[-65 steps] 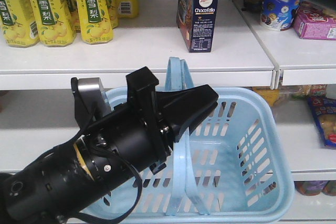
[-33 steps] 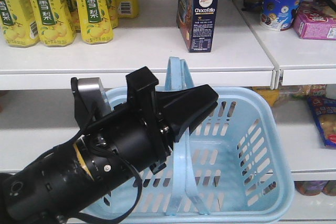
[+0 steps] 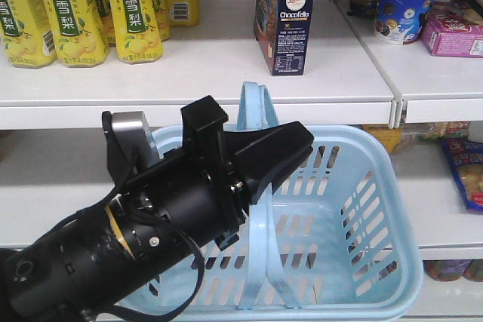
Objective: Left arm holds basket, right arm returns cookies
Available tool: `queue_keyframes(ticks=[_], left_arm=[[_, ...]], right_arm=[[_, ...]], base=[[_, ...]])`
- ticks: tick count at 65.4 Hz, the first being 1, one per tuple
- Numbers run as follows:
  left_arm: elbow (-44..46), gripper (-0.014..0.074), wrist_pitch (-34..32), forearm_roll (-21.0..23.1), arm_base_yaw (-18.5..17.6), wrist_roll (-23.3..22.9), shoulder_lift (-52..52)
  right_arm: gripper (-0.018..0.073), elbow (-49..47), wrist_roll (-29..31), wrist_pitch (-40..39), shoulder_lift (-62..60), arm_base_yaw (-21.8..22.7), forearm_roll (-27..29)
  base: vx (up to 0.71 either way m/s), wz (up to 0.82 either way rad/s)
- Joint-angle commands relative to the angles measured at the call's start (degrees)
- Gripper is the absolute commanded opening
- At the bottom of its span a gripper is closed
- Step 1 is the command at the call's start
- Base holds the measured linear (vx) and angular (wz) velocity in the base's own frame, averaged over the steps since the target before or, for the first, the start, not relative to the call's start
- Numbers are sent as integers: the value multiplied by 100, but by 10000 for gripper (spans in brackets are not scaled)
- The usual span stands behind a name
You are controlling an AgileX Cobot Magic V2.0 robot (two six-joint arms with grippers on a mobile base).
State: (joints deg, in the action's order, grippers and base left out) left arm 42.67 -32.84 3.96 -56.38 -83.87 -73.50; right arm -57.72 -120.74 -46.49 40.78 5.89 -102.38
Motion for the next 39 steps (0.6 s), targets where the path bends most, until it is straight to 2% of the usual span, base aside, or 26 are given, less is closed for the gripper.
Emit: queue_keyframes(ticks=[1,12,39], left_arm=[[196,-6,-609,-10,4,18,206],[196,-6,-609,-10,4,18,206],[196,-6,-609,-10,4,18,206]], right_arm=[[0,232,173,200,-178,77,-31],[0,799,611,35,-609,77,-28],[0,893,611,194,-986,77,-23]], base=[[0,0],[0,0],[0,0]])
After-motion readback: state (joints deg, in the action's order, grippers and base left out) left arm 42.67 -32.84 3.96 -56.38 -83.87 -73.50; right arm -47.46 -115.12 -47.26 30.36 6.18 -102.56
